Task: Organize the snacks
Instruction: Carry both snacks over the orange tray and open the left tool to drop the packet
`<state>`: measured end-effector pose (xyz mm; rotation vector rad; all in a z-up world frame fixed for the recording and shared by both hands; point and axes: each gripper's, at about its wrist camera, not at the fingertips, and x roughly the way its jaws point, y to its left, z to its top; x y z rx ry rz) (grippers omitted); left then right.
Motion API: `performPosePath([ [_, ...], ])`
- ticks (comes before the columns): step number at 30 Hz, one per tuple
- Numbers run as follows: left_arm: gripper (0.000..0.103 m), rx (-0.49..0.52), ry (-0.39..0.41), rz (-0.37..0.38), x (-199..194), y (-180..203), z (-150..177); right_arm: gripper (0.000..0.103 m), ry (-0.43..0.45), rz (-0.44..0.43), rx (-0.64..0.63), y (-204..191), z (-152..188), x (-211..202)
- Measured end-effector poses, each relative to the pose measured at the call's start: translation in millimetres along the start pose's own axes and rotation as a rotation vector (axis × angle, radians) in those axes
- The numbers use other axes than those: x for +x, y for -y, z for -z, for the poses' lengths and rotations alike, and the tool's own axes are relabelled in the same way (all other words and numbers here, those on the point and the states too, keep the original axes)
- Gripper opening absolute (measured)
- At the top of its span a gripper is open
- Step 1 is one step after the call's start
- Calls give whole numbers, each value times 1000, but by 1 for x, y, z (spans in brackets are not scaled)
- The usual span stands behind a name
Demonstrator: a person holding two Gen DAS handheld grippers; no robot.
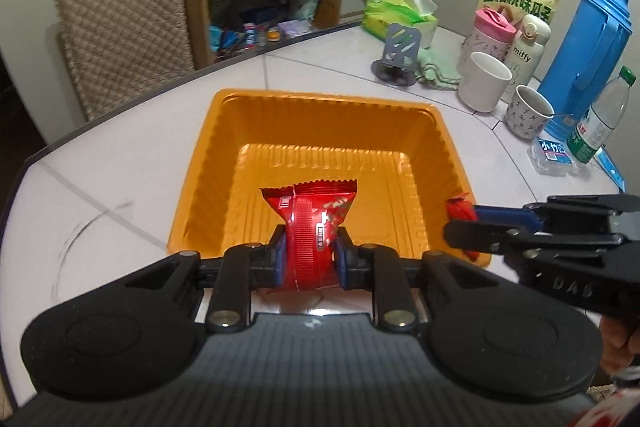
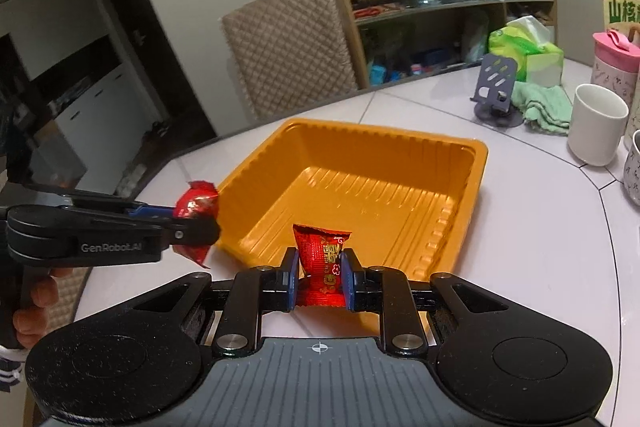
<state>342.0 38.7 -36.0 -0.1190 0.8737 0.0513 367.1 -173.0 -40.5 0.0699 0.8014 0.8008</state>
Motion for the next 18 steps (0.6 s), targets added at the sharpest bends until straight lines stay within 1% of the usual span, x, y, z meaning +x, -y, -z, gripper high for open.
performPosePath([
  [5, 21, 20, -29, 36, 29, -2, -15, 22, -5, 52, 45, 6, -8, 22],
  [8, 21, 35, -50, 43, 46, -3, -20, 22, -15, 80, 71, 14, -8, 31],
  [13, 21, 42, -84, 70, 70, -2, -24, 22, -30, 118, 98, 25, -5, 42],
  [18, 22, 55, -107, 91, 85, 1, -23, 22, -37, 141, 116, 33, -5, 49],
])
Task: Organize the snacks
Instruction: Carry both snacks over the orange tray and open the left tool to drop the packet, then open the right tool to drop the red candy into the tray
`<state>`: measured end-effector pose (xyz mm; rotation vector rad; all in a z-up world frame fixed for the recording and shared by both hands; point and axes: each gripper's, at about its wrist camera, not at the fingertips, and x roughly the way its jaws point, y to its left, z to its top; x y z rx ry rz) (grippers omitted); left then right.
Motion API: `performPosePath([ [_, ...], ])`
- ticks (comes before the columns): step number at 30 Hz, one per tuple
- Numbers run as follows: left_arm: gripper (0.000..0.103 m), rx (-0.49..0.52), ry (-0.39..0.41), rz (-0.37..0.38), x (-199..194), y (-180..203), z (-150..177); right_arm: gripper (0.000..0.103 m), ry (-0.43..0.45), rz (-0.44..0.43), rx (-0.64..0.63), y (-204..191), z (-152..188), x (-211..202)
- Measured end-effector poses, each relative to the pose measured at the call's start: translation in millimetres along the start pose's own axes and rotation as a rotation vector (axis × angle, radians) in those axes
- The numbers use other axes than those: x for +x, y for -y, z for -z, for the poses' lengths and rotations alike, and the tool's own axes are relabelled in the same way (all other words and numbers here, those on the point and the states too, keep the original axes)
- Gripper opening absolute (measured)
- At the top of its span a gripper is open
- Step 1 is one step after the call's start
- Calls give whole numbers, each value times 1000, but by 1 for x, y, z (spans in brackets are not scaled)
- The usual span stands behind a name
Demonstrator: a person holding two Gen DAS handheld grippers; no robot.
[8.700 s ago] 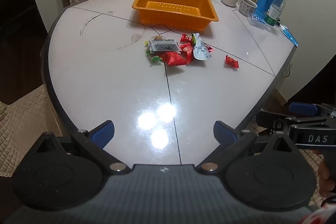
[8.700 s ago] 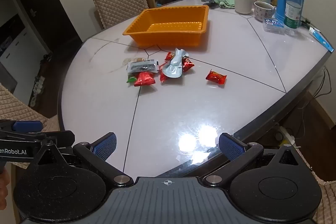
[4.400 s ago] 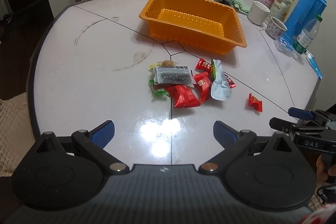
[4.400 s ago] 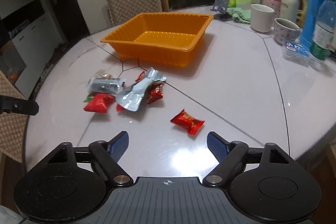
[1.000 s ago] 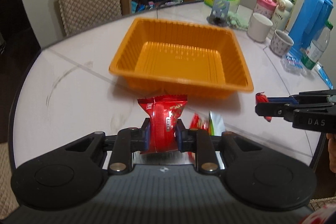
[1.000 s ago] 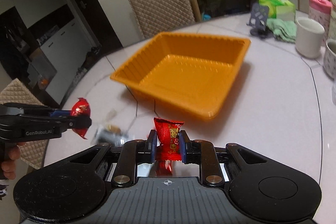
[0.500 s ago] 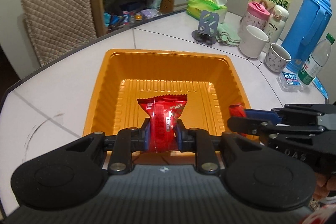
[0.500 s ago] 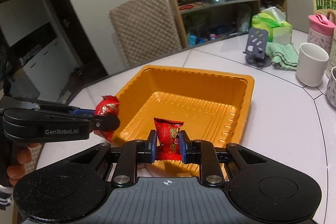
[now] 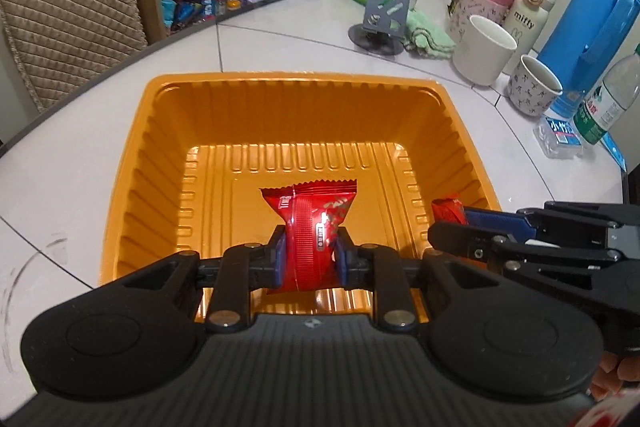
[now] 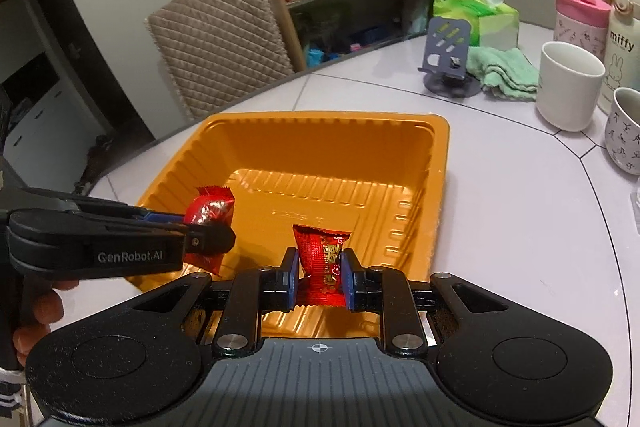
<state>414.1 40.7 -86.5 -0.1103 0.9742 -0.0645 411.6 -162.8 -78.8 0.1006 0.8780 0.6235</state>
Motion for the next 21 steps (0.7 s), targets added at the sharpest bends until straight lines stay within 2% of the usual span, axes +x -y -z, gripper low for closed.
performPosePath([
  [5, 25, 2, -18, 8, 11, -1, -1, 22, -6, 6, 10, 2, -1, 5],
  [8, 39, -4, -14, 3, 12, -3, -2, 22, -10, 4, 16, 2, -1, 8],
  [21, 40, -58, 0, -27, -6, -23, -3, 23, -22, -2, 24, -4, -2, 15],
])
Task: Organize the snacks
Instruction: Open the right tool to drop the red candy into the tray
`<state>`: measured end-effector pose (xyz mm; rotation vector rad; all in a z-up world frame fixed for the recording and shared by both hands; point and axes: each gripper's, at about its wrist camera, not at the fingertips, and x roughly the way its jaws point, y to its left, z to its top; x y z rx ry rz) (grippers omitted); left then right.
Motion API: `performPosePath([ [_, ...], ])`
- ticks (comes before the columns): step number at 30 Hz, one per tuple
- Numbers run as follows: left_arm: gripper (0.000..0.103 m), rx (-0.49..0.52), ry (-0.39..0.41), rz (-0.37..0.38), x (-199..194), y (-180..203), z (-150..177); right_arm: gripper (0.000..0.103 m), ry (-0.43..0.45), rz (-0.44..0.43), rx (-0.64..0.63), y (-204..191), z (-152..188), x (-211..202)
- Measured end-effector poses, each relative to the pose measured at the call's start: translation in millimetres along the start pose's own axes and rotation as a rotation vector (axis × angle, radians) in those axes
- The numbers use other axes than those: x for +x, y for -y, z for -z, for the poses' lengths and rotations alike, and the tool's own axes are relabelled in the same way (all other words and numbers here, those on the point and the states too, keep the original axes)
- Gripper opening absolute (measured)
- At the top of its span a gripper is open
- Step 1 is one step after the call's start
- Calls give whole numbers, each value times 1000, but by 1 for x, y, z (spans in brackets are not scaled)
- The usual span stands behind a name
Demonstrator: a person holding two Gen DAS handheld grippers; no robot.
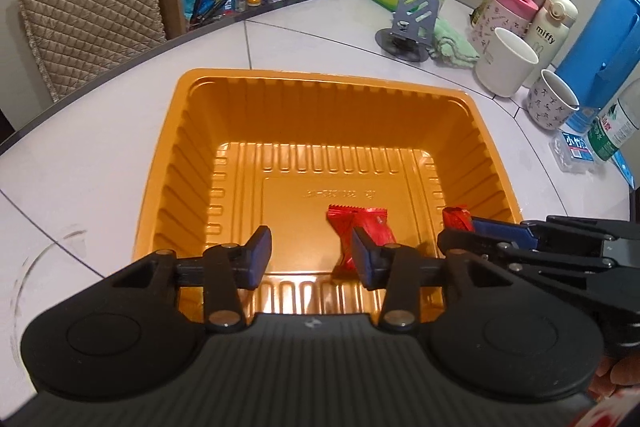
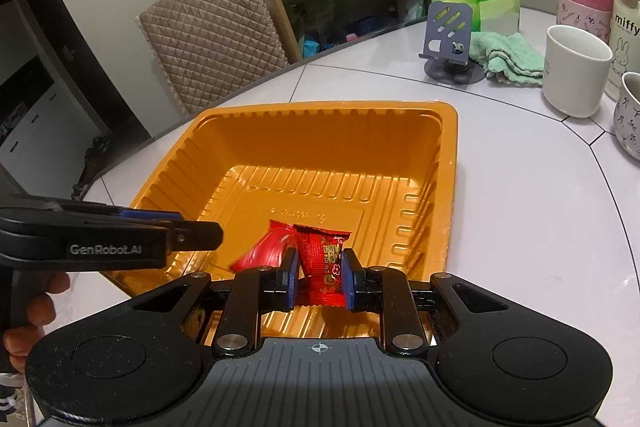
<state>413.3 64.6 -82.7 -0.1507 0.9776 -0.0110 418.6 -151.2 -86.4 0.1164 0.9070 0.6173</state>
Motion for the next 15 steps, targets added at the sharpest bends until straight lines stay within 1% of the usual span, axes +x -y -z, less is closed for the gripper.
performPosePath([
  [5, 42, -15, -3, -4, -6, -3, 4, 23, 43, -13, 6, -4, -1, -4],
  [7, 44, -18, 4, -7, -10, -3, 6, 25, 58, -17, 13, -5, -3, -6],
  [8, 46, -20, 8, -9, -12, -4, 7, 28, 68, -15, 15, -5, -4, -7],
  [9, 48, -24, 12, -12, -14, -4, 8, 40, 78, -14, 15, -6, -4, -9],
  [10, 49, -27, 16, -13, -17, -4, 9, 49, 90, -14, 15, -7, -4, -11],
  [11, 49, -31, 19, -12, -19, -5, 11, 64, 108, -12, 16, -7, -4, -14],
  [12, 50, -35, 22, -11, -22, -5, 12, 68, 130, -9, 16, -8, -4, -18],
  [13, 50, -38, 26, -11, -25, -5, 13, 69, 148, -10, 14, -9, -3, -22],
  [15, 50, -45, 36, -10, -32, -5, 15, 69, 154, -13, 15, -9, -3, -28],
])
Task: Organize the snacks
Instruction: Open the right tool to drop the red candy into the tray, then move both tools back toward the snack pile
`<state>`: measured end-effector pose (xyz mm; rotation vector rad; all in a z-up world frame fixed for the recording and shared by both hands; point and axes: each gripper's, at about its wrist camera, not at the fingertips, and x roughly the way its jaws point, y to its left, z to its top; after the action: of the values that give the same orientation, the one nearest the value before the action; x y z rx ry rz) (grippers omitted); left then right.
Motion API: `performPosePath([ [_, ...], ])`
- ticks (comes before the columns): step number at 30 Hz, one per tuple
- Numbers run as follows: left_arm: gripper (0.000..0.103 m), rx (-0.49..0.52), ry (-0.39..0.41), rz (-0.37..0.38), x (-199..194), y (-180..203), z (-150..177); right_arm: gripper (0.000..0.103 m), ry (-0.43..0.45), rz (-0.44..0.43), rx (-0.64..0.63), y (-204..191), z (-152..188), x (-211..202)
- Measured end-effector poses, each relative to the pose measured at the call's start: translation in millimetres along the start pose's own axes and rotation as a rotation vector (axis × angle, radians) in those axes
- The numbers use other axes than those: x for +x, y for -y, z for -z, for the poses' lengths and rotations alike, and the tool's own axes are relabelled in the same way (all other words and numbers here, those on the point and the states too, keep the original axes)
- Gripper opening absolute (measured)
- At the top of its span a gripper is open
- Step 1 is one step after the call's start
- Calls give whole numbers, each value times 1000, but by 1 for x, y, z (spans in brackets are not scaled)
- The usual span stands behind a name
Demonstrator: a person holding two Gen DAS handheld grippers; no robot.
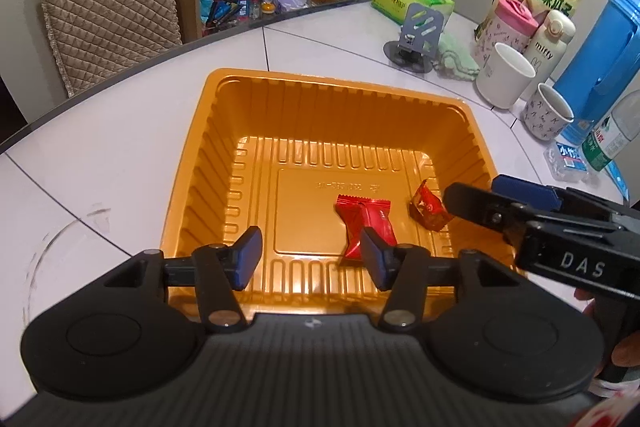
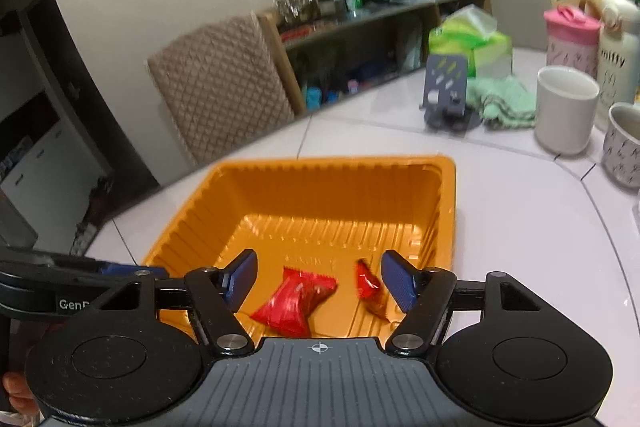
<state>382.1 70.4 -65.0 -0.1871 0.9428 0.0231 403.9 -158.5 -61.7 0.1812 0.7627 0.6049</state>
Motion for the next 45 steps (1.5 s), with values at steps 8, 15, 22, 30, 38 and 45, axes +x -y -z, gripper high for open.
performPosePath([
  [8, 52, -36, 48, 8, -38, -2, 17, 69, 16, -27, 12, 2, 8, -40],
  [15, 53, -81, 67, 4, -74, -8, 42, 69, -3, -21, 8, -2, 25, -78],
  [22, 53, -67, 64, -22, -103, -7, 78, 69, -47, -45, 34, -6, 48, -110],
  [30, 53, -75, 47, -32, -126, -2, 124, 69, -106, -43, 7, -18, 82, -133],
  [38, 53, -72, 41, -39, -141, 3, 153, 69, -173, -40, -12, -31, 113, -141],
  [45, 53, -59, 29, -39, -145, 8, 170, 69, -200, -61, -43, -46, 129, -143],
])
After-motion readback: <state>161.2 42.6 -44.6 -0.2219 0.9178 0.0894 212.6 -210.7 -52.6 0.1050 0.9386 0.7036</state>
